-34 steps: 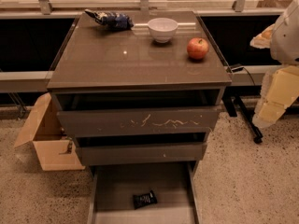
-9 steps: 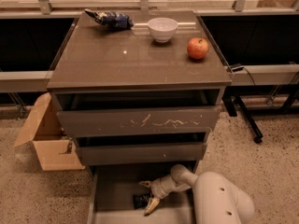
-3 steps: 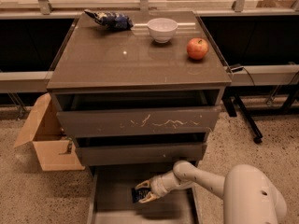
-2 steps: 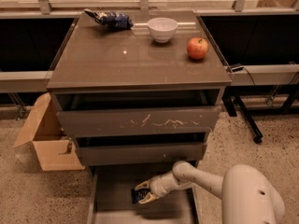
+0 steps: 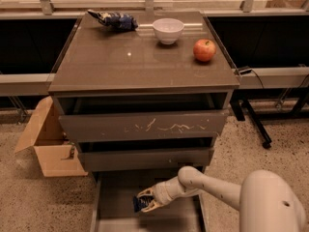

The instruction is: Pick rxbar blueberry from bottom drawer and place on counter

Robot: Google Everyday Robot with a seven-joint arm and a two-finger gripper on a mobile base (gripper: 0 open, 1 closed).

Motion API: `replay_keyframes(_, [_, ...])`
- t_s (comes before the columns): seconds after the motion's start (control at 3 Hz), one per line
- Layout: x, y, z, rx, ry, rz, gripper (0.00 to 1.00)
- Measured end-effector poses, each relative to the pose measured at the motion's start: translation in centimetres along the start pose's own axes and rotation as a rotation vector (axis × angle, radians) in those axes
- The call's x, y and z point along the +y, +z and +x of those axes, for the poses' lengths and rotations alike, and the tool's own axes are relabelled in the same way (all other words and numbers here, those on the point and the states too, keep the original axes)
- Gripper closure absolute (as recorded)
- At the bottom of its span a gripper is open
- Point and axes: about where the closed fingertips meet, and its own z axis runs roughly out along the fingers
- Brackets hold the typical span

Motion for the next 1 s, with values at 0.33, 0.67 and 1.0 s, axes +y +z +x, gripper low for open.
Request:
replay_keyframes(0.33, [-2.1,-4.9,-7.2,0.009,-0.208,0.089,1.0])
replay_keyframes(0.67, [0.1,-8.0,-15.8,-0.033,-0.374,0.114,1.0])
replay_keyframes(1.0, [0.0,-8.1,-15.7,-0.032,-0.374,0.116,1.0])
